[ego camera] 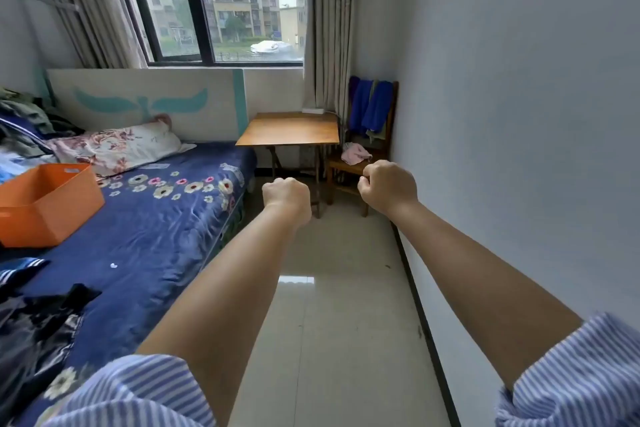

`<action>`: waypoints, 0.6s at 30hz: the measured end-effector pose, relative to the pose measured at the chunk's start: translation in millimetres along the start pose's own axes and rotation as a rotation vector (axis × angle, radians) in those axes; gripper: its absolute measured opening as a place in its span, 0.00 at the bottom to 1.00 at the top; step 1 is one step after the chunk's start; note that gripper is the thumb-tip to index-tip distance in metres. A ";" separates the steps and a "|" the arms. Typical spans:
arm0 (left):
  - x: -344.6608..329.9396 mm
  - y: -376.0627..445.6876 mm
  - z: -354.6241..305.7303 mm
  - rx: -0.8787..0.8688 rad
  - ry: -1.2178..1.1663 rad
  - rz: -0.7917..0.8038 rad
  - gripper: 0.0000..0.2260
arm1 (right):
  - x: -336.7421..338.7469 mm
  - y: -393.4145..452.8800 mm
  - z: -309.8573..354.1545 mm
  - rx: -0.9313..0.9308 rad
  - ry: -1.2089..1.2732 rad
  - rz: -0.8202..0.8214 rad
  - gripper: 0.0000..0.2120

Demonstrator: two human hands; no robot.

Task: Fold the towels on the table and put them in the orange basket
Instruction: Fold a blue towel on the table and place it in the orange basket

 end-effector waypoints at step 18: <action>-137.1 411.2 15.3 -0.136 -0.060 0.024 0.10 | -232.5 322.6 -107.7 -0.136 -0.043 -0.021 0.13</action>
Point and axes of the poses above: each hand's wrist, its own y-axis towards the middle knuckle, its own x-axis out of the back of the hand, z = x × y, the point moved 4 cm from there along y, towards the middle knuckle, and after that the axes turned 13 degrees about -z, right-handed, at the moved point
